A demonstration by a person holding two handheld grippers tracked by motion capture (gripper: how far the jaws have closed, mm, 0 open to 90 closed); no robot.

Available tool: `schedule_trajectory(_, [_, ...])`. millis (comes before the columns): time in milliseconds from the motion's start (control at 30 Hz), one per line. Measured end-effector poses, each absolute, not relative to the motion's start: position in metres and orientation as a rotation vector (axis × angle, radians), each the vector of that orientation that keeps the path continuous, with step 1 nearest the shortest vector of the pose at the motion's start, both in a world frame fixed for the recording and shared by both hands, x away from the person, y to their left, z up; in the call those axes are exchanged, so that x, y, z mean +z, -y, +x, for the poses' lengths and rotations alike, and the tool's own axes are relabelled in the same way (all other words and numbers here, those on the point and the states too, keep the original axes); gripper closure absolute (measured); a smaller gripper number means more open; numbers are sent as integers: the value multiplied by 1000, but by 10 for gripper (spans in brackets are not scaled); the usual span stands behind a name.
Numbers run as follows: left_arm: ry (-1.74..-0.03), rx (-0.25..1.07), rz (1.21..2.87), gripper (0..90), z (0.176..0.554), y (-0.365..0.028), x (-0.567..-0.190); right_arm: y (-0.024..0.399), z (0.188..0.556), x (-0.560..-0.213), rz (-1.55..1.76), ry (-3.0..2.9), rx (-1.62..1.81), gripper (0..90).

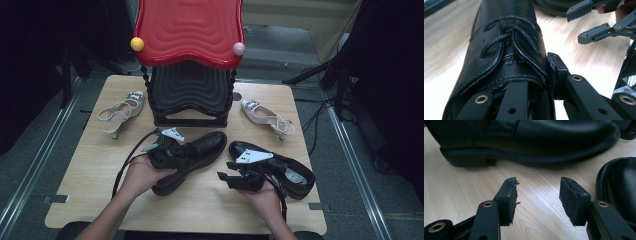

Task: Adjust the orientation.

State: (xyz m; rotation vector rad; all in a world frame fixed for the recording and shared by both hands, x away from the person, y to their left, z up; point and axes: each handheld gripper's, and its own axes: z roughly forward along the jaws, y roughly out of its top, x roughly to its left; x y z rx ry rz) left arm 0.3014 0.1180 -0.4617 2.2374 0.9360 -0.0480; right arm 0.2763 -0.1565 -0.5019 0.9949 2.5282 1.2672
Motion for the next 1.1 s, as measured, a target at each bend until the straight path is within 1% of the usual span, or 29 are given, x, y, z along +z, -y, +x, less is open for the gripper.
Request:
schedule_trajectory(33, [-935,-60,2240,784,302,-116,-464,156,276,-502,997,-2528,1265,493])
schedule_trajectory(100, [-926,-32,2261,784,299,-110,-465,156,276,-502,999,-2529,1265,494])
schedule_trajectory(200, [-937,-66,2250,763,298,-105,-468,154,277,-503,1001,-2532,1260,494])
schedule_trajectory(267, [-926,-61,2264,749,296,-103,-468,153,277,-504,992,-2537,1257,494])
schedule_trajectory(333, [-918,-66,2267,709,296,-102,-468,153,277,-504,989,-2538,1257,494])
schedule_trajectory(367, [-912,-66,2266,709,296,-103,-468,153,277,-504,989,-2539,1256,495])
schedule_trajectory(400, [-912,-82,2263,656,296,-106,-467,153,277,-504,988,-2540,1256,495])
schedule_trajectory(533, [-912,-88,2264,571,296,-111,-462,154,277,-503,998,-2537,1257,496])
schedule_trajectory(667, [-896,-78,2274,550,293,-121,-452,154,277,-503,1001,-2533,1260,497])
schedule_trajectory(700, [-883,-87,2278,525,293,-124,-450,154,277,-503,1000,-2534,1260,496])
schedule_trajectory(733, [-854,-63,2291,504,292,-126,-448,154,277,-503,999,-2535,1260,496])
schedule_trajectory(767, [-830,-33,2301,509,290,-129,-445,154,277,-503,997,-2537,1259,496])
schedule_trajectory(800, [-824,-34,2304,516,290,-132,-444,154,277,-503,993,-2537,1258,497])
schedule_trajectory(933, [-840,-8,2298,508,287,-143,-436,152,277,-504,986,-2542,1252,497])
schedule_trajectory(967, [-851,-3,2276,501,288,-153,-432,152,277,-504,985,-2541,1251,498])
schedule_trajectory(1033, [-863,-11,2256,506,289,-158,-430,152,277,-504,987,-2540,1251,498])
schedule_trajectory(1067, [-867,-9,2244,515,290,-164,-429,152,277,-504,990,-2539,1253,498])
schedule_trajectory(1100, [-878,-2,2228,563,290,-170,-428,152,277,-504,993,-2540,1255,501])
